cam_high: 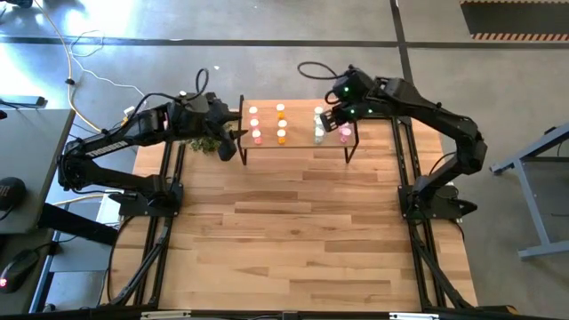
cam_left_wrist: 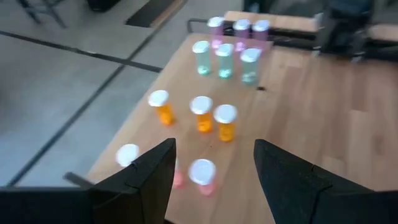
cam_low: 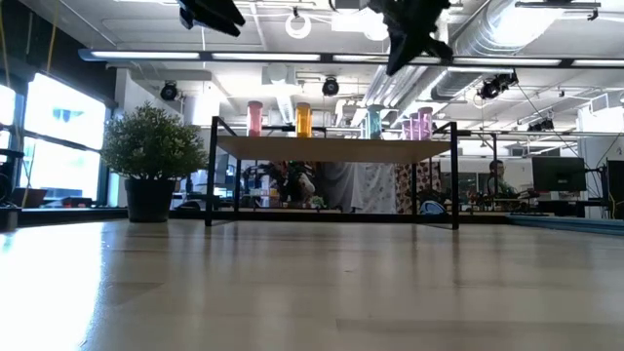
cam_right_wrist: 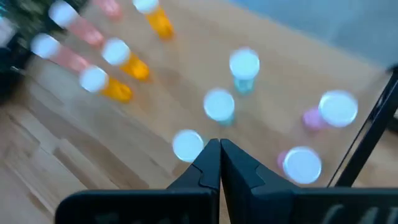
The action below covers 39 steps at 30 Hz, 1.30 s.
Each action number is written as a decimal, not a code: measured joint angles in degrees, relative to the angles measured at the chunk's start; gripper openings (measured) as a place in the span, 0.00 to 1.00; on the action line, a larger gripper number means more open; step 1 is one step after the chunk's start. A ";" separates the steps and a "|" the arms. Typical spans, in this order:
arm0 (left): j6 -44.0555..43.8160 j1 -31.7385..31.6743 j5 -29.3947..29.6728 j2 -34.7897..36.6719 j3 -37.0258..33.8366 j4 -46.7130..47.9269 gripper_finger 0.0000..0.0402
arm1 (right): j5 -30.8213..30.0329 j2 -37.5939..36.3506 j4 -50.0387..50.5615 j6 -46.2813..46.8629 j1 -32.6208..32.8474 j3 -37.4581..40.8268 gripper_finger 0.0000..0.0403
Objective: Pick and place medicine bottles onto shelf by color
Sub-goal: Adjust the pill bottles
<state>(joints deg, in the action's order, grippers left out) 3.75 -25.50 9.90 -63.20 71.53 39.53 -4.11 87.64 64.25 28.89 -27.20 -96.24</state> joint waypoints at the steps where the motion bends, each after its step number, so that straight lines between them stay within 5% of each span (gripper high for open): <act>1: -0.41 0.00 -1.19 0.45 -0.04 0.14 0.51 | -0.03 0.00 -0.04 -0.68 0.08 -1.12 0.00; 6: -3.30 0.89 -3.02 5.70 -3.12 -1.63 0.51 | -2.19 0.02 -2.22 -5.78 1.70 -6.06 0.00; 22: -9.58 10.10 -2.06 30.93 -36.12 -23.71 0.51 | -2.24 0.02 -11.86 -7.57 5.54 -17.62 0.00; 39: -13.66 15.13 -1.78 60.85 -52.40 -24.19 0.51 | -7.07 0.22 -15.85 -4.25 13.25 -20.68 0.00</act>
<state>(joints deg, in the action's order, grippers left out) -9.91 -10.37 8.12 -2.35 19.12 15.34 -11.18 87.85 48.40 24.64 -13.95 -116.92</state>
